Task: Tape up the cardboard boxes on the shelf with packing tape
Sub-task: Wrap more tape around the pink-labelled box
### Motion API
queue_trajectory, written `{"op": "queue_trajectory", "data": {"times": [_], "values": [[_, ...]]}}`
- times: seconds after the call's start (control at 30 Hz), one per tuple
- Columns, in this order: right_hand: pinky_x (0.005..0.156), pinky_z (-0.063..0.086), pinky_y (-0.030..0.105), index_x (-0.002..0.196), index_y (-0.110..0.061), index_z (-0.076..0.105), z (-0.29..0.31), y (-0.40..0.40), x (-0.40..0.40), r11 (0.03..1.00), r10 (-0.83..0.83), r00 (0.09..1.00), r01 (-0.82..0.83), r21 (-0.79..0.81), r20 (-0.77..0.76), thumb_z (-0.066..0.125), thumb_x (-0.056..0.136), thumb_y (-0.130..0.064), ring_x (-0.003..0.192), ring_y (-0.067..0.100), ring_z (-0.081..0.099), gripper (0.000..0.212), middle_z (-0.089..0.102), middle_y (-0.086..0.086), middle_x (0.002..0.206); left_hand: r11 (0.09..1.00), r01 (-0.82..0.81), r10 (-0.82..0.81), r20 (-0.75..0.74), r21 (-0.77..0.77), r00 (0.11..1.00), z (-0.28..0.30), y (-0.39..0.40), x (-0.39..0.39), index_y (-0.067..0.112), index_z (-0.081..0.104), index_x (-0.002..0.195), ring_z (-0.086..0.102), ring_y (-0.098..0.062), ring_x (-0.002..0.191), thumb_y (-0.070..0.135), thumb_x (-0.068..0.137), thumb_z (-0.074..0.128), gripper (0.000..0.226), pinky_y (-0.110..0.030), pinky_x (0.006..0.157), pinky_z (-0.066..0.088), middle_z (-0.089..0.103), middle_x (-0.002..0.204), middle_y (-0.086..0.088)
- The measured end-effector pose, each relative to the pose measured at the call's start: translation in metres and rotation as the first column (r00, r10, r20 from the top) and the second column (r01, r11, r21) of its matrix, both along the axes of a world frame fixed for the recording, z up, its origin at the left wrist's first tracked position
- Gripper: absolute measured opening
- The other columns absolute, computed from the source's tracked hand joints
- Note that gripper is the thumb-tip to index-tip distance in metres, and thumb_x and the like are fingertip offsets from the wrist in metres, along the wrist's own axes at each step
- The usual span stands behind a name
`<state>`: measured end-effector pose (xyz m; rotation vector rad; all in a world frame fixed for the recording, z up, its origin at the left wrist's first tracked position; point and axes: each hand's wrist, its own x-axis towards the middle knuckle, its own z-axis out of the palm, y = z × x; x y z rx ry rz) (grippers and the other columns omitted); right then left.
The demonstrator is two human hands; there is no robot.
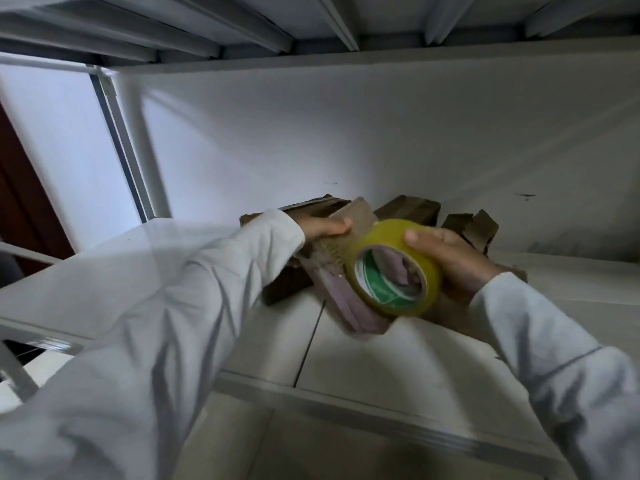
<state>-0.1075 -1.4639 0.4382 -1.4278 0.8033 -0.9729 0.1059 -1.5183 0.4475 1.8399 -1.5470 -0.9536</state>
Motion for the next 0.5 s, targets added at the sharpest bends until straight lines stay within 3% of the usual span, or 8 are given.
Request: {"op": "queue_trajectory", "data": {"times": [0.07, 0.17, 0.2, 0.27, 0.33, 0.37, 0.43, 0.5], "values": [[0.062, 0.053, 0.028, 0.077, -0.018, 0.072, 0.013, -0.008, 0.000, 0.997, 0.050, 0.997, -0.047, -0.061, 0.056, 0.087, 0.038, -0.055, 0.062, 0.019, 0.065, 0.056, 0.070, 0.003, 0.069, 0.979, -0.096, 0.134, -0.212, 0.182, 0.968, -0.016, 0.003, 0.004, 0.020, 0.057, 0.112, 0.058, -0.023, 0.086, 0.063, 0.067, 0.069, 0.064, -0.033, 0.069, 0.049, 0.061, 0.109, -0.008], [0.068, 0.055, 0.033, 0.084, -0.018, 0.066, 0.000, -0.012, 0.012, 0.999, -0.026, 0.983, 0.020, -0.030, -0.184, 0.071, 0.068, -0.042, 0.065, 0.022, 0.064, 0.029, 0.070, 0.000, 0.065, 0.944, -0.136, 0.188, -0.151, 0.299, 0.971, -0.064, 0.015, -0.001, 0.020, 0.052, 0.109, 0.058, -0.032, 0.096, 0.056, 0.084, 0.058, 0.044, -0.041, 0.086, 0.051, 0.059, 0.109, -0.012], [0.077, 0.053, 0.040, 0.086, -0.019, 0.066, -0.010, -0.013, 0.017, 0.997, -0.082, 0.960, 0.081, -0.014, -0.268, 0.066, 0.076, -0.043, 0.071, 0.025, 0.064, 0.026, 0.070, 0.002, 0.070, 0.958, -0.156, 0.186, -0.110, 0.242, 0.976, -0.079, 0.016, 0.000, 0.025, 0.050, 0.120, 0.054, -0.032, 0.110, 0.059, 0.086, 0.053, 0.048, -0.042, 0.093, 0.047, 0.057, 0.120, -0.009], [0.085, 0.050, 0.044, 0.091, -0.018, 0.067, -0.025, -0.013, 0.028, 0.981, -0.185, 0.945, 0.192, 0.001, -0.270, 0.058, 0.084, -0.050, 0.078, 0.027, 0.063, 0.034, 0.068, 0.007, 0.079, 0.989, -0.139, 0.139, 0.001, 0.052, 0.990, -0.099, 0.010, 0.010, 0.025, 0.032, 0.146, 0.035, -0.029, 0.137, 0.081, 0.072, 0.044, 0.093, -0.043, 0.113, 0.029, 0.038, 0.149, -0.004], [0.077, 0.050, 0.031, 0.087, -0.017, 0.066, -0.031, -0.016, 0.038, 0.963, -0.266, 0.952, 0.270, 0.008, -0.152, 0.054, 0.089, -0.048, 0.071, 0.021, 0.062, 0.033, 0.064, 0.005, 0.072, 0.998, -0.033, 0.041, 0.156, -0.053, 0.987, -0.112, -0.006, 0.023, 0.026, 0.018, 0.152, 0.021, -0.026, 0.144, 0.102, 0.039, 0.030, 0.137, -0.042, 0.118, 0.017, 0.022, 0.157, -0.001], [0.068, 0.049, 0.026, 0.082, -0.018, 0.064, -0.032, -0.017, 0.042, 0.954, -0.295, 0.949, 0.299, 0.018, -0.114, 0.053, 0.091, -0.045, 0.064, 0.016, 0.060, 0.031, 0.061, 0.001, 0.065, 0.999, 0.027, -0.018, 0.211, -0.038, 0.977, -0.108, -0.011, 0.027, 0.024, 0.019, 0.152, 0.021, -0.026, 0.144, 0.103, 0.039, 0.030, 0.138, -0.041, 0.118, 0.017, 0.023, 0.156, -0.002], [0.060, 0.046, 0.022, 0.076, -0.018, 0.059, -0.036, -0.018, 0.043, 0.941, -0.328, 0.943, 0.331, 0.064, -0.051, 0.051, 0.092, -0.044, 0.056, 0.012, 0.057, 0.031, 0.057, -0.002, 0.057, 0.998, 0.007, -0.018, 0.189, 0.058, 0.982, -0.086, -0.005, 0.019, 0.017, 0.032, 0.147, 0.033, -0.029, 0.138, 0.078, 0.077, 0.042, 0.093, -0.038, 0.115, 0.025, 0.036, 0.151, -0.008], [0.070, 0.048, 0.027, 0.079, -0.018, 0.059, -0.041, -0.018, 0.041, 0.939, -0.329, 0.944, 0.331, 0.094, -0.031, 0.051, 0.092, -0.045, 0.063, 0.016, 0.059, 0.032, 0.059, 0.000, 0.059, 0.993, -0.103, 0.102, 0.023, 0.065, 0.995, -0.082, -0.014, 0.011, 0.014, 0.042, 0.142, 0.046, -0.031, 0.129, 0.048, 0.094, 0.047, 0.060, -0.038, 0.111, 0.034, 0.048, 0.142, -0.012]]}}
